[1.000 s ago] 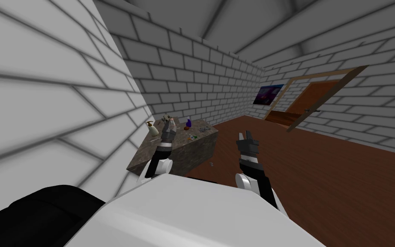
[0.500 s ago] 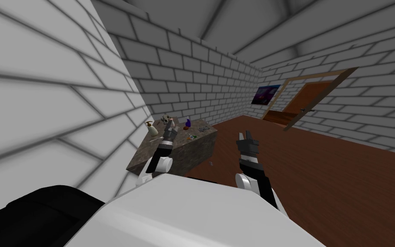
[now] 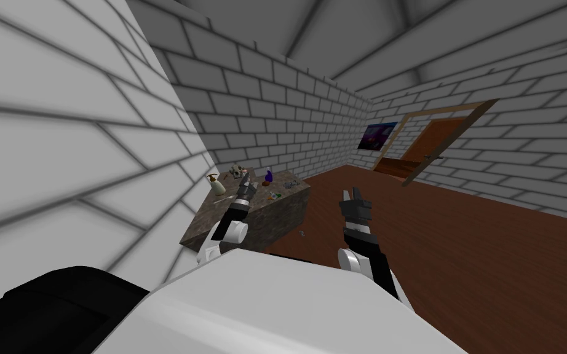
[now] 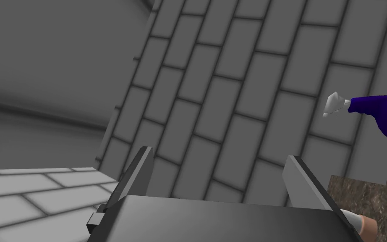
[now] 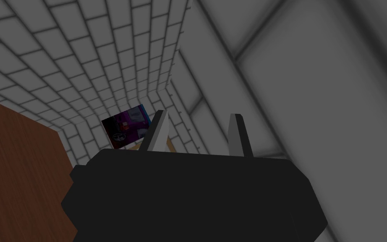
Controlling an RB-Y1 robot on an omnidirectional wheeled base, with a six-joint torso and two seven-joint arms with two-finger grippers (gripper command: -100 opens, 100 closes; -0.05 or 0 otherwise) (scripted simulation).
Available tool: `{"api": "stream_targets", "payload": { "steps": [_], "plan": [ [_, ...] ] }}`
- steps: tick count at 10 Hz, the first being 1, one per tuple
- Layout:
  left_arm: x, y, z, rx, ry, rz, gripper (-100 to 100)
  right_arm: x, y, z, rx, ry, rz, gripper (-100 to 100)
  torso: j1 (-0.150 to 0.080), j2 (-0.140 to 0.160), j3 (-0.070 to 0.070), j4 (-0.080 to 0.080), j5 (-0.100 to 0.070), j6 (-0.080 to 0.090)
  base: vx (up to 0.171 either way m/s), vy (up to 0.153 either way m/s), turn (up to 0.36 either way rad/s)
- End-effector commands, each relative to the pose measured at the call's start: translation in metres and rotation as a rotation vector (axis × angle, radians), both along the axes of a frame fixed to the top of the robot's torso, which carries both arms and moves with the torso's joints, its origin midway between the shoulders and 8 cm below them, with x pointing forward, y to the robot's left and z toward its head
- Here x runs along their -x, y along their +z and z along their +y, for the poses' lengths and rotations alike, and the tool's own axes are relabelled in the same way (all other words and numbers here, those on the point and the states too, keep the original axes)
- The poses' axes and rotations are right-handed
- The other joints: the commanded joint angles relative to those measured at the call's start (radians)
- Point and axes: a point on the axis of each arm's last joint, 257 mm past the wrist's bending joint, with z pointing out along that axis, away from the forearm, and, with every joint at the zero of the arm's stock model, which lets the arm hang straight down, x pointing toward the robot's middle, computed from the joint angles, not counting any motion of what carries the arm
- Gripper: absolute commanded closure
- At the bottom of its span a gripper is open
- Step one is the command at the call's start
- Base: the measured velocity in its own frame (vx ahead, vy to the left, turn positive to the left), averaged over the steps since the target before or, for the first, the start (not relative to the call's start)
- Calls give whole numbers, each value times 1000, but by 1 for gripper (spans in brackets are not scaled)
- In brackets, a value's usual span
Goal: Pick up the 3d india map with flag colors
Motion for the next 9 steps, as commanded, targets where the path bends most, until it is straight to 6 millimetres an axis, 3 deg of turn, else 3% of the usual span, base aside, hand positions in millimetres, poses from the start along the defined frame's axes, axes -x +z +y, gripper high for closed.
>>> {"api": "stream_targets", "payload": {
  "steps": [1,9],
  "plan": [
    [-7,-10,0,12,-3,44,-100,0,0,0,0,0,0,0,0,0,0,0,0,0,-16,-5,-23],
    [-37,-42,0,109,-42,217,-100,0,0,0,0,0,0,0,0,-1,-1,0,0,0,-9,-8,-33]
  ]
}}
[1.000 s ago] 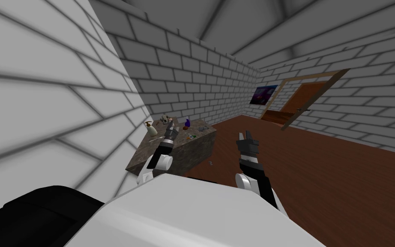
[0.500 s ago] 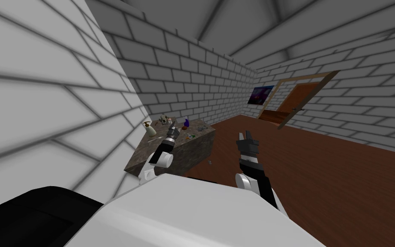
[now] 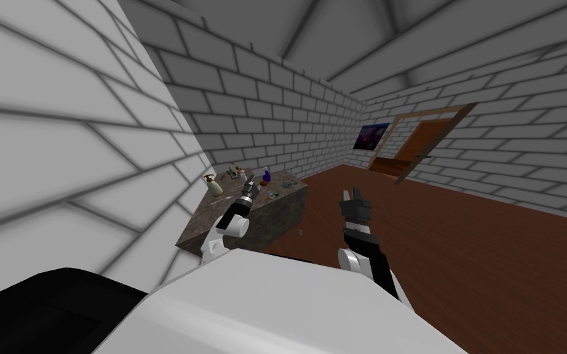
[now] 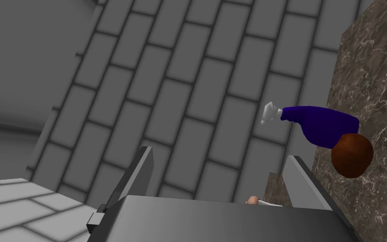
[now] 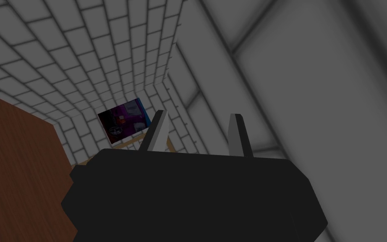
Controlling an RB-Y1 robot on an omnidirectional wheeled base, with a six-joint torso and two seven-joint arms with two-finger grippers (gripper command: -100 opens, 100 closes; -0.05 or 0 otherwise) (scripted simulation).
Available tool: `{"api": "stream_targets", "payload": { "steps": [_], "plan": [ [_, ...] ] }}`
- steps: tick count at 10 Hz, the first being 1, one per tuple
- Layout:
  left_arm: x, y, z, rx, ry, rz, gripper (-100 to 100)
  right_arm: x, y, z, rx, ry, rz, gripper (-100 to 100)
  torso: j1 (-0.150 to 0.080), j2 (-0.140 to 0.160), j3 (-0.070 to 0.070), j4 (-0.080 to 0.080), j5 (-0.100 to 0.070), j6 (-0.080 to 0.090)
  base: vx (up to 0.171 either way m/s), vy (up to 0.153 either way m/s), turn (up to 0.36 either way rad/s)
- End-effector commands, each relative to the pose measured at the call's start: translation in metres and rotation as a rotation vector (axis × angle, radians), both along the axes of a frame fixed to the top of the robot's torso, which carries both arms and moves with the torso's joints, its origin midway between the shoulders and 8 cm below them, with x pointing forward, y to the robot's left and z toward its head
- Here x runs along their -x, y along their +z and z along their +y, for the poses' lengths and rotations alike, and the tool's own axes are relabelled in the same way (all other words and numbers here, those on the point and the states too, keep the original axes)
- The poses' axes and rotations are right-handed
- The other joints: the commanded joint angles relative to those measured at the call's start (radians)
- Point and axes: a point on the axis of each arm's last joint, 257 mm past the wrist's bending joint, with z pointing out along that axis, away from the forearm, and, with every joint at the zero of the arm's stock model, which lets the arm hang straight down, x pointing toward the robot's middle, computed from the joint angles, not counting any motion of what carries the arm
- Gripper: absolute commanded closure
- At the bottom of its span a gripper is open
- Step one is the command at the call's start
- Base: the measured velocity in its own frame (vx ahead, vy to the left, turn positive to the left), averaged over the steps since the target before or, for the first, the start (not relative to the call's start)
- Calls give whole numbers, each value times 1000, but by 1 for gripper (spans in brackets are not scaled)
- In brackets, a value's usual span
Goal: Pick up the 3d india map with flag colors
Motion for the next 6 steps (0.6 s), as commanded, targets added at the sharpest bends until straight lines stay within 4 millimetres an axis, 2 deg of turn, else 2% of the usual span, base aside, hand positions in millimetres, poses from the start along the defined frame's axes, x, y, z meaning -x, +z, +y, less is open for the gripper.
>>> {"api": "stream_targets", "payload": {
  "steps": [1,6],
  "plan": [
    [-5,-10,1,15,-2,45,-100,0,0,0,0,0,0,0,0,0,0,0,0,0,-4,-11,-24],
    [-17,-34,1,68,-16,157,-100,0,0,0,0,0,0,0,1,0,0,0,0,0,2,-8,-22]
  ]
}}
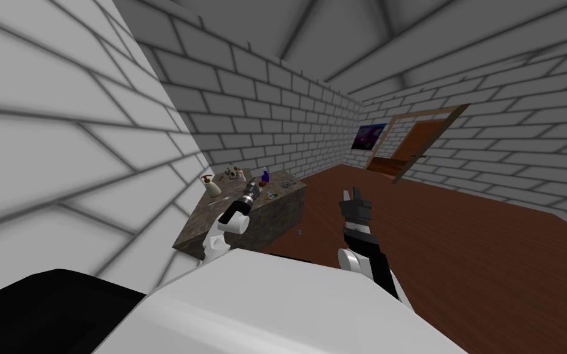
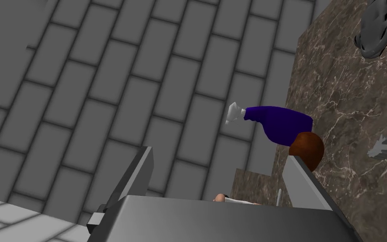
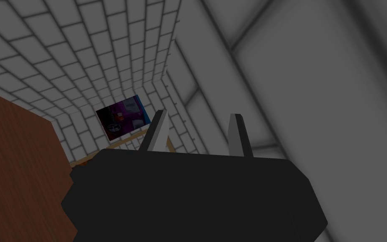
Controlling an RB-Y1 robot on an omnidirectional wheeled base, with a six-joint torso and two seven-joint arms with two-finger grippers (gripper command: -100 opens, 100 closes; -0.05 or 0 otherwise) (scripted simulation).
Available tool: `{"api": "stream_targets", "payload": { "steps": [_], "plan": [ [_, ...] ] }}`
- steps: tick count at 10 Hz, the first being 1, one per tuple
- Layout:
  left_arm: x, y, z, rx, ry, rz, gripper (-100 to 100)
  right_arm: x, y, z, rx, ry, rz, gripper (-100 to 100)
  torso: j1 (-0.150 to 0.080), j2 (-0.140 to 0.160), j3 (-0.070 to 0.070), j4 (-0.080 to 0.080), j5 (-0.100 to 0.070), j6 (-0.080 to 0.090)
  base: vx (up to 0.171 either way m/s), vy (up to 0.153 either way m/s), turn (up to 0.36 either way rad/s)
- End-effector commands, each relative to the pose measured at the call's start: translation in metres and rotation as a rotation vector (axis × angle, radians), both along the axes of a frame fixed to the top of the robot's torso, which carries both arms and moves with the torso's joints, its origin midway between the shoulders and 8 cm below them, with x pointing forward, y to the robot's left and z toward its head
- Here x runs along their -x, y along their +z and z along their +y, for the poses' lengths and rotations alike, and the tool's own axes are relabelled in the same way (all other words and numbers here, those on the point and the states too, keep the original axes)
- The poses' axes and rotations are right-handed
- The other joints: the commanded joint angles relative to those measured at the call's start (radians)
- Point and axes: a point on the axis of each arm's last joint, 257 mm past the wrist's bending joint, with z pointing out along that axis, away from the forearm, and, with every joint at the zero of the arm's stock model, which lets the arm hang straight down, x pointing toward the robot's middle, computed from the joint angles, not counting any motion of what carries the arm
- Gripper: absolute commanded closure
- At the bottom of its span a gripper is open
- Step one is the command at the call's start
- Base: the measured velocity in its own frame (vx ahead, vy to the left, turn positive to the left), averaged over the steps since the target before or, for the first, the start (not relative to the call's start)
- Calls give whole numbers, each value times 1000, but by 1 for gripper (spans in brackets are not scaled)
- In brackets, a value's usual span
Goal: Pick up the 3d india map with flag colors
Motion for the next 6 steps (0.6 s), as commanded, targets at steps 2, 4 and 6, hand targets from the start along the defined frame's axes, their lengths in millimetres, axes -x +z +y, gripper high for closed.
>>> {"api": "stream_targets", "payload": {
  "steps": [2,4,6],
  "plan": [
    [-3,-12,-2,14,-1,52,-100,0,0,0,0,0,0,0,0,0,0,0,0,0,4,-10,-12],
    [-7,-24,-2,40,-7,107,-100,0,0,0,0,0,0,0,0,0,0,0,0,0,9,-14,-36],
    [-11,-33,-3,65,-14,151,-100,0,0,0,0,0,0,0,0,0,0,0,0,0,8,-11,-16]
  ]
}}
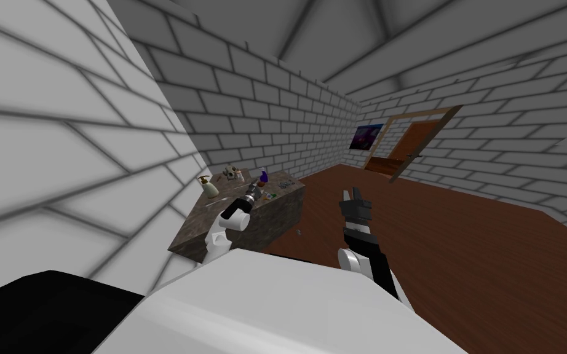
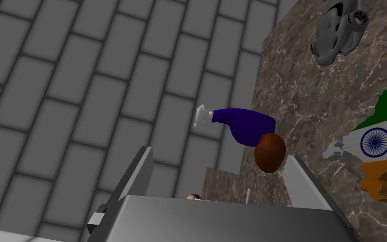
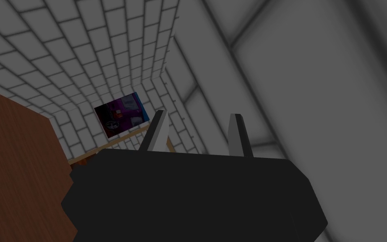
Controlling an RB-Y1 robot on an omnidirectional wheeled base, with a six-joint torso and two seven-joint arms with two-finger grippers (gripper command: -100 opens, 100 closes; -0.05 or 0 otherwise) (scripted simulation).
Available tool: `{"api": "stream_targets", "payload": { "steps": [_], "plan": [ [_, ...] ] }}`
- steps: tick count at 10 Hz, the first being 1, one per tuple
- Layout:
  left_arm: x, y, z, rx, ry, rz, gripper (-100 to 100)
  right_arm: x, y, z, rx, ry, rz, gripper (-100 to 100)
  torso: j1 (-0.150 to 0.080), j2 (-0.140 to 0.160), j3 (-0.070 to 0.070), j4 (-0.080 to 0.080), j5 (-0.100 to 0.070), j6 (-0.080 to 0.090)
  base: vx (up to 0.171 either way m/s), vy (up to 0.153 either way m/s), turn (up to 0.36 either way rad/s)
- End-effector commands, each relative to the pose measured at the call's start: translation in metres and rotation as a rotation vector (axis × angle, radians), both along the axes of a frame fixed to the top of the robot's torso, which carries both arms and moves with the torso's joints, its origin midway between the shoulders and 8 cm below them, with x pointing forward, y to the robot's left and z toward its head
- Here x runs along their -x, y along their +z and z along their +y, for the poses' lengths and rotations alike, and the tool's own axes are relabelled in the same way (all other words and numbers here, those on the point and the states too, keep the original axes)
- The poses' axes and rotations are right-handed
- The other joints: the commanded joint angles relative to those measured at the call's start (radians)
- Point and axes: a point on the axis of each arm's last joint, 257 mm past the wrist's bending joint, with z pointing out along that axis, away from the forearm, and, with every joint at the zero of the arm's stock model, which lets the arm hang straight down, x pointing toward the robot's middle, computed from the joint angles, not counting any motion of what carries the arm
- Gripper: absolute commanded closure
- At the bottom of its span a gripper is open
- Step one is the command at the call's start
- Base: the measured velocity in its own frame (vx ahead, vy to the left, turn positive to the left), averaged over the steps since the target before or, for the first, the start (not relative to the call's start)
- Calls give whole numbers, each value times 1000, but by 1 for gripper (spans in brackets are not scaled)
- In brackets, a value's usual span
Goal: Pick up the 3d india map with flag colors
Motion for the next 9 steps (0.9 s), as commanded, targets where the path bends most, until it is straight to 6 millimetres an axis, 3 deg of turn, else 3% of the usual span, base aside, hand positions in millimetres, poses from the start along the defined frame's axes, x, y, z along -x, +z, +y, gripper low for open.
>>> {"api": "stream_targets", "payload": {
  "steps": [1,9],
  "plan": [
    [-1,-14,-1,13,-1,52,-100,0,0,0,0,0,0,0,0,0,0,0,0,0,15,-16,-23],
    [-4,-59,-3,81,-11,253,-100,0,0,0,0,0,0,0,0,-1,0,0,0,0,20,-15,-20]
  ]
}}
